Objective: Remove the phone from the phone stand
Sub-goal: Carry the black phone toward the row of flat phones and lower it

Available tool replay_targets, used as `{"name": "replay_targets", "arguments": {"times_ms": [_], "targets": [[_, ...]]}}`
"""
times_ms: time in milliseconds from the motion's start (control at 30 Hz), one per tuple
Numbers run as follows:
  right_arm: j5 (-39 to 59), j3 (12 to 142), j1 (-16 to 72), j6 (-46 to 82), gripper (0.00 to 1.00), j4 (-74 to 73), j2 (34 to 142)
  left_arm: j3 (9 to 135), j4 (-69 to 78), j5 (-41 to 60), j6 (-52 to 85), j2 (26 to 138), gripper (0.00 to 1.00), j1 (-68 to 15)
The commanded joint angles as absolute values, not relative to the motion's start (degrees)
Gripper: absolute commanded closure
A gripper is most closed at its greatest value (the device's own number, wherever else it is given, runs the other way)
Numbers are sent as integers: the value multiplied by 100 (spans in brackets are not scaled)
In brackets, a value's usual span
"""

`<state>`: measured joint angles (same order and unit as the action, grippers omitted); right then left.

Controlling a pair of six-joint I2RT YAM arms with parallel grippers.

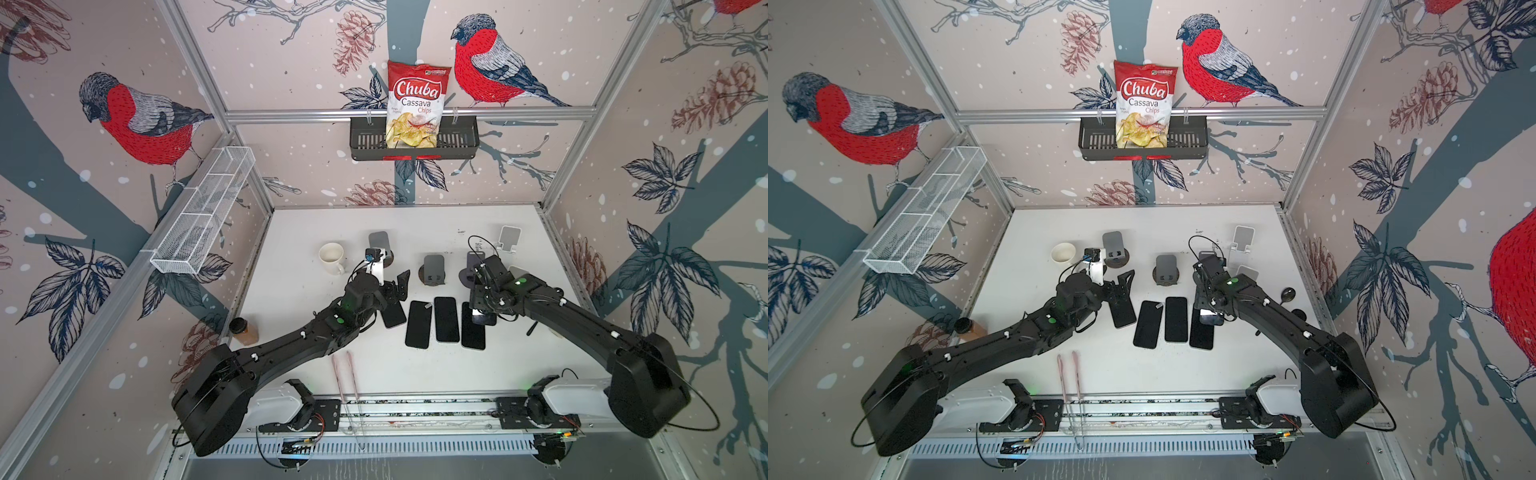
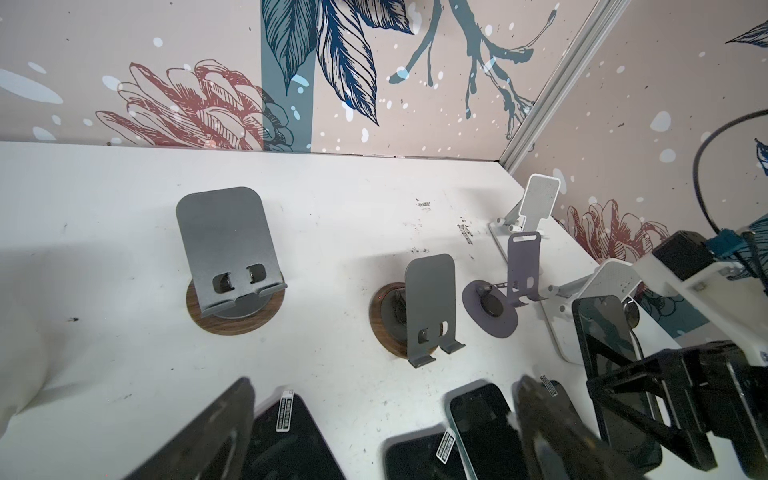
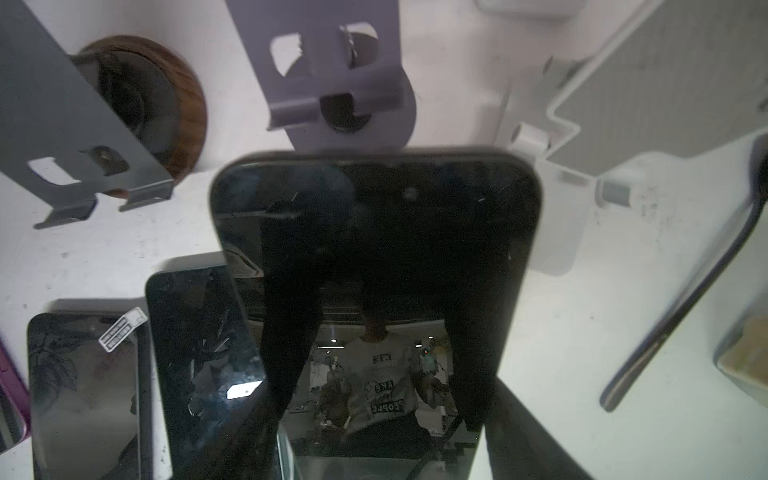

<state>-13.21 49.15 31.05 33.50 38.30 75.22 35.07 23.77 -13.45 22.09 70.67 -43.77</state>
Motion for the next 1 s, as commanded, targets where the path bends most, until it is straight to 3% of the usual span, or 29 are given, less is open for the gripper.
{"name": "replay_targets", "arguments": {"times_ms": [0, 967], "targets": [[-1526, 4825, 3060, 3749, 36, 4070, 7462, 3465, 2759, -1225, 2179, 7084, 4, -4346], [-1429, 4093, 2672, 4465, 36, 4363, 7657, 3340, 3128, -940, 2061, 7137, 4, -4010]]}}
